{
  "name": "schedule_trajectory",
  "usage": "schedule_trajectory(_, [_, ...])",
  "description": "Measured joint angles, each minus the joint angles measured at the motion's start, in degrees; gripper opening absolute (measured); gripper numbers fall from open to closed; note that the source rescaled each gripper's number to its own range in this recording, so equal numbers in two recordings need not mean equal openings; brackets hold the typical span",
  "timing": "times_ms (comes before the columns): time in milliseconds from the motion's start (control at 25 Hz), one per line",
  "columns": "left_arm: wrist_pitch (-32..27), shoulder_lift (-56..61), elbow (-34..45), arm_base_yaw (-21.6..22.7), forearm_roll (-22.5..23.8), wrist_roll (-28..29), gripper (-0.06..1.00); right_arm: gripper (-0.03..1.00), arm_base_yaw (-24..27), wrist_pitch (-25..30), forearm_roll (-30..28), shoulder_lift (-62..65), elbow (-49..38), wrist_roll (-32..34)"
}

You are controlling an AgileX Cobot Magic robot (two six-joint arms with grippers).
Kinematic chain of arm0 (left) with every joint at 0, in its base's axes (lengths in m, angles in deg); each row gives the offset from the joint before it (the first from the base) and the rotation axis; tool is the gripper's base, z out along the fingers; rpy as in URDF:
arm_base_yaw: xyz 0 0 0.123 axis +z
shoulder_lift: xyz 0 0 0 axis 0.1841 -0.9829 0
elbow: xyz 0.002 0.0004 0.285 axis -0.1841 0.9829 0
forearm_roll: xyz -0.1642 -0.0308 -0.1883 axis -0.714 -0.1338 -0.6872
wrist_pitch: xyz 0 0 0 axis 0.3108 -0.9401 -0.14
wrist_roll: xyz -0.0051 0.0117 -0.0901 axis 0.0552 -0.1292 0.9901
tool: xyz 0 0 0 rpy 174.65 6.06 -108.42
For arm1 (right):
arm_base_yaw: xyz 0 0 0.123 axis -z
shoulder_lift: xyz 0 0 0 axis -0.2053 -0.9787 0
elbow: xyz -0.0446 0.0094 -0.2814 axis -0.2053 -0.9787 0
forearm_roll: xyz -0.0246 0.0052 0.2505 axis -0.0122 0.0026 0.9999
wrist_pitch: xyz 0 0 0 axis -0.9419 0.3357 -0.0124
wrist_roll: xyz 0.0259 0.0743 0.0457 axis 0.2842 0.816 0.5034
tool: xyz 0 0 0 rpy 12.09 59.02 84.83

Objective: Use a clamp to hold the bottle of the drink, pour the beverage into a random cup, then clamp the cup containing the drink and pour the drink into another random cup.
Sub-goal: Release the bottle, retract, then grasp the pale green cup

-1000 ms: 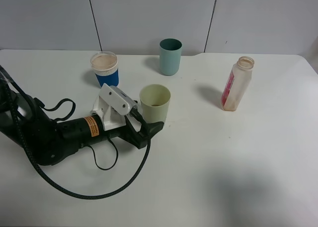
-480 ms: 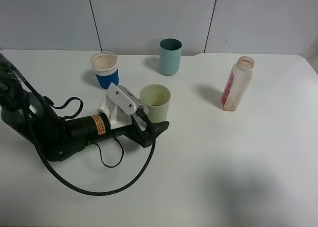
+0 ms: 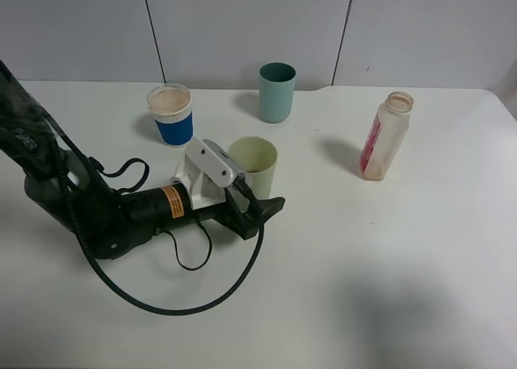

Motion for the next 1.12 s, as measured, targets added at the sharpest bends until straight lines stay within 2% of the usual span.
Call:
schedule_trajectory(400, [0.0,-0.9,-3.7,0.0,-0.4,0.0,0.98,0.6,0.0,0.0,0.0,0.0,0.0,0.0])
schedule_trajectory(520, [0.1,-2.2,-4.3,0.0,-0.5,0.0,0.83,0.6,0.0,0.0,0.0,0.0,0.0,0.0])
schedule_trajectory(640, [0.0,-3.3,-4.3,0.0,-0.4,0.0,0.58,0.6,0.0,0.0,0.0,0.0,0.0,0.0])
schedule_trajectory(720, [0.0,-3.4,-4.3,0.0,-0.4,0.0,0.34,0.6,0.0,0.0,0.0,0.0,0.0,0.0])
schedule_trajectory(800, [0.0,-3.4,-4.3,0.0,-0.4,-0.1,0.06,0.6,0.0,0.0,0.0,0.0,0.0,0.0])
schedule_trajectory(840, [0.1,-3.4,-4.3,0.0,-0.4,-0.1,0.0,0.6,0.0,0.0,0.0,0.0,0.0,0.0])
schedule_trajectory(1120, [0.0,-3.4,-4.4,0.0,-0.4,-0.2,0.01,0.6,0.0,0.0,0.0,0.0,0.0,0.0])
